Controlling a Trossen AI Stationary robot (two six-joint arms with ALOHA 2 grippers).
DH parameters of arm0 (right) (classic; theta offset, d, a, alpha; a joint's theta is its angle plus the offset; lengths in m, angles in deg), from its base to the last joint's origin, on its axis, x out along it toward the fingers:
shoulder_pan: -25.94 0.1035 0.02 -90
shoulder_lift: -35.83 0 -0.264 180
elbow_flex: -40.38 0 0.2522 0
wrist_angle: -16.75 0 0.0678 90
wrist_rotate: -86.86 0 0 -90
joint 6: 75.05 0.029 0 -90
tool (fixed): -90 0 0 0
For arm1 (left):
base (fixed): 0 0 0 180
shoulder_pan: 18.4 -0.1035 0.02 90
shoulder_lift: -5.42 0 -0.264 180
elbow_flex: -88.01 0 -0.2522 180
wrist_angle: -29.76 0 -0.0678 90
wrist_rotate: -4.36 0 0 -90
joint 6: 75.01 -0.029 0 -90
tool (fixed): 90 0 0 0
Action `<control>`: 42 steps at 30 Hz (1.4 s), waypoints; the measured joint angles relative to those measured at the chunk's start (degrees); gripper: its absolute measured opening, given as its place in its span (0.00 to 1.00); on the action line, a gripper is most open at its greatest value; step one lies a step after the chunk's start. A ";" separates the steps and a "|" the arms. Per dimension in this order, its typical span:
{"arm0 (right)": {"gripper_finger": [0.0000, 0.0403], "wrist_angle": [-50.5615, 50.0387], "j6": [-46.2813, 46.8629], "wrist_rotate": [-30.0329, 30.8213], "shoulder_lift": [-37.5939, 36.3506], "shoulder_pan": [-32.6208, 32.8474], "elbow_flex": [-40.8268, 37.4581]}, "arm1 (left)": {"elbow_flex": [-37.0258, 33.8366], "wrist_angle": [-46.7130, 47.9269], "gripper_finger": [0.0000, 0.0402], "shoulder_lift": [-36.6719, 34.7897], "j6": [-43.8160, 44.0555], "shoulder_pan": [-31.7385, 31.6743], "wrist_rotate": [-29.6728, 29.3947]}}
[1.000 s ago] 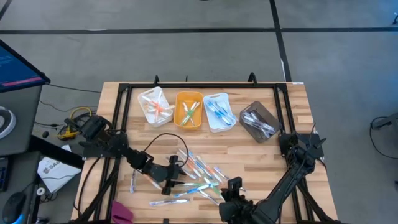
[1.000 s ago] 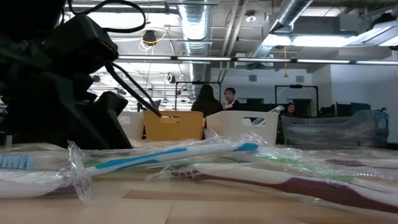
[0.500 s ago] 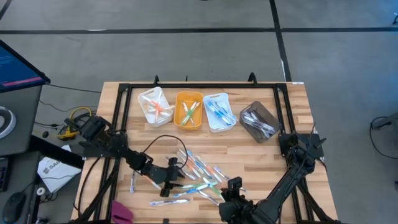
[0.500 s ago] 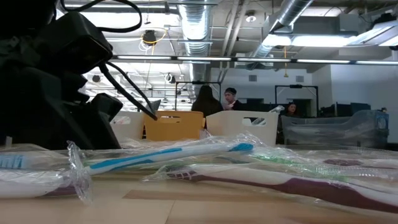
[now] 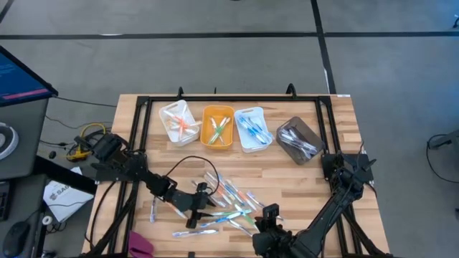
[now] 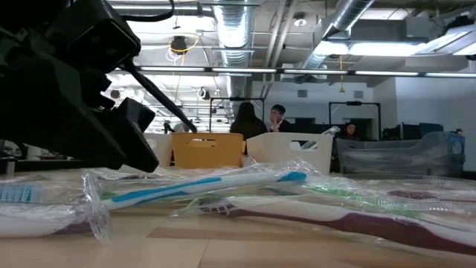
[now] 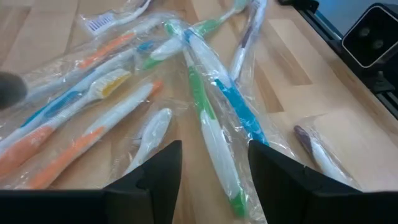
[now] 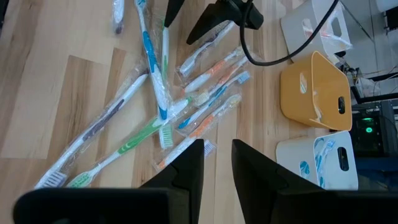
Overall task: Pick & Place Toothbrushes
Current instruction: Put the white green toothbrush into the yellow bin
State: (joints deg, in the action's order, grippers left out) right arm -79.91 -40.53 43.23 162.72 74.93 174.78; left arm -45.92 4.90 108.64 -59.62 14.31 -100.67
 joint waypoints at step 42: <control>0.19 -0.39 0.00 -0.02 0.00 0.11 0.00 | 1.61 12.85 0.03 -8.84 1.10 1.87 -10.03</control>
State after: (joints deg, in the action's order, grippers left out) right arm -80.30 -40.53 43.21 162.72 75.04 174.78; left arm -44.30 17.76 99.80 -58.52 16.18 -110.70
